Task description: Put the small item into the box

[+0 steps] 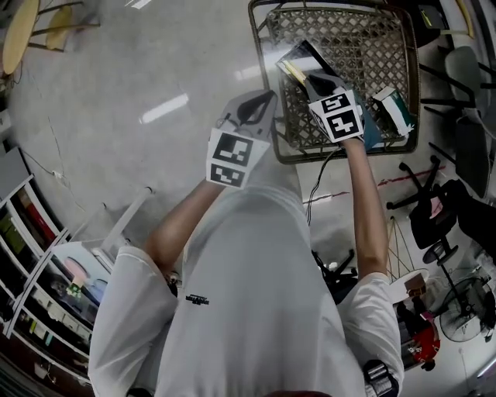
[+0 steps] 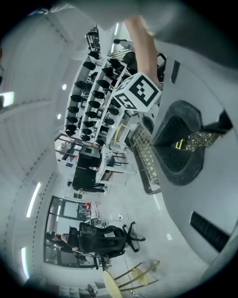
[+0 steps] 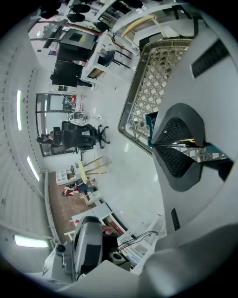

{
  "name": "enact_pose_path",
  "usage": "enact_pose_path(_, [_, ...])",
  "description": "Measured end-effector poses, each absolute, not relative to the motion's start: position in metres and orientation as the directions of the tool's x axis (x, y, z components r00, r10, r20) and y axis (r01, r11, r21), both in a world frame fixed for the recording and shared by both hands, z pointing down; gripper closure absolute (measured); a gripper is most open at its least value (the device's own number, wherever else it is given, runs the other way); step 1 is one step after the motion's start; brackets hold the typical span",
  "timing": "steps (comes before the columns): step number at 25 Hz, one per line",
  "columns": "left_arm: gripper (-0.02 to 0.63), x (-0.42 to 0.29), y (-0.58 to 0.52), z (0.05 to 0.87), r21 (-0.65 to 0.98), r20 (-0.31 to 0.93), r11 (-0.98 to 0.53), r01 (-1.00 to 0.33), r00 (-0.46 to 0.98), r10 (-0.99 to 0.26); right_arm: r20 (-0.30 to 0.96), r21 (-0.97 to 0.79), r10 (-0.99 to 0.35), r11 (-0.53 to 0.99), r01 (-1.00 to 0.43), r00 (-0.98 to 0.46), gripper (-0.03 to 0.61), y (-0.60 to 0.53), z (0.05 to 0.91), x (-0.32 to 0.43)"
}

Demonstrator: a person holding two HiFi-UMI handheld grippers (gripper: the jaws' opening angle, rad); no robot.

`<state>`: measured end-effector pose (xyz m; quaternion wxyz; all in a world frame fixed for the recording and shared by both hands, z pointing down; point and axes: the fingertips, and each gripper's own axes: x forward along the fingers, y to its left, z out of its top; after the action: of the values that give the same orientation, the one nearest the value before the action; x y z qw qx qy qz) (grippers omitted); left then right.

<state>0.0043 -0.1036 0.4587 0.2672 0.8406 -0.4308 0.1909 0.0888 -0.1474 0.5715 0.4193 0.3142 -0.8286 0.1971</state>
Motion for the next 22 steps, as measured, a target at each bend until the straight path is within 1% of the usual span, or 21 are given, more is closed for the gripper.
enact_pose_path(9, [0.611,-0.005,-0.096,0.428,0.289,0.521,-0.496,-0.819,0.569,-0.636,0.72,-0.016,-0.505,0.675,-0.738,-0.476,0.563,-0.134,0.477,0.091])
enact_pose_path(22, [0.611,-0.019,-0.093,0.386,0.269,0.447,-0.513,-0.815,0.577,-0.683,0.538,0.018,-0.734,0.501,-0.865,-0.414,0.563,-0.106,0.376,0.114])
